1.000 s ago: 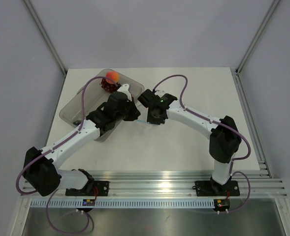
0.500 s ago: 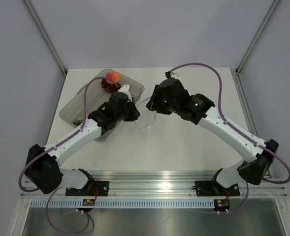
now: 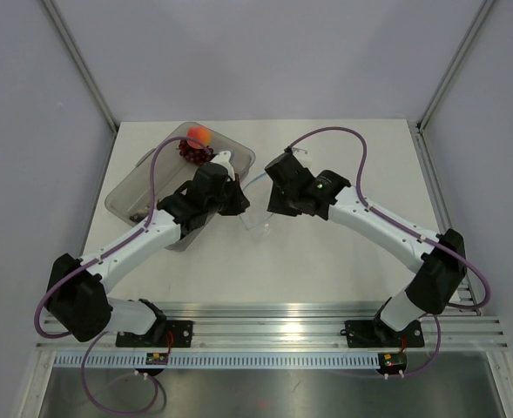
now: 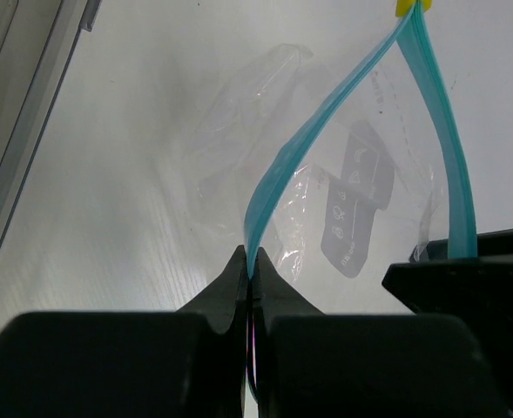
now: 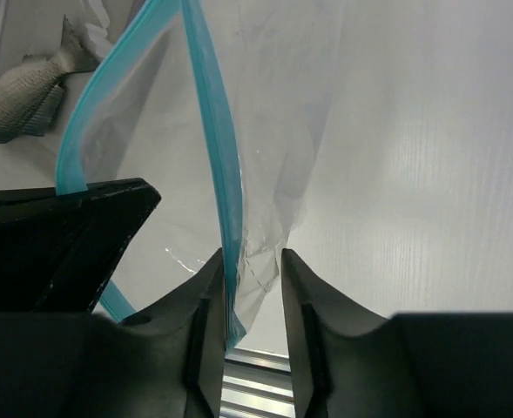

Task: Place the food in the zip-top bag and seal the zipper
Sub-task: Open the zipper of the food storage bag.

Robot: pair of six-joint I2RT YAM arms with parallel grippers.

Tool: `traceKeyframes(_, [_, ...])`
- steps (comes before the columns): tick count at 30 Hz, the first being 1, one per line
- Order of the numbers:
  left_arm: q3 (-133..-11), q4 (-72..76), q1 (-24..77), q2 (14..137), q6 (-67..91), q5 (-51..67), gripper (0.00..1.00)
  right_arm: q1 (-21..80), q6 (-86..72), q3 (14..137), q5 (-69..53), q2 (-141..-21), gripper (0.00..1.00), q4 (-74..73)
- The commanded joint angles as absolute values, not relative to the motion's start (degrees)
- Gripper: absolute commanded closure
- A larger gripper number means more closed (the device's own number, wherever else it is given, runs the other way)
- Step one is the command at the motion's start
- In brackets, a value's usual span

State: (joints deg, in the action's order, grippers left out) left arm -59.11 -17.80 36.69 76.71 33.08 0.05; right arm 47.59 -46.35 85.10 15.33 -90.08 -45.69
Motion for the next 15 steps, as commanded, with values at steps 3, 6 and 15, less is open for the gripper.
traceKeyframes(3, [-57.9,-15.1,36.5,75.2,33.3,0.3,1.0,47.4,-49.3,82.9,16.6,-89.6,0.97,-45.2])
traceKeyframes(6, [-56.6,-14.8,36.4,75.8,33.2,0.2,1.0,47.5,-49.7,81.0,16.3,-88.5,1.0,-43.3])
traceKeyframes(15, [-61.8,-22.6,36.2,75.8,29.4,-7.4,0.01,48.2,-49.4,86.5,20.2,-91.4,1.0,-50.1])
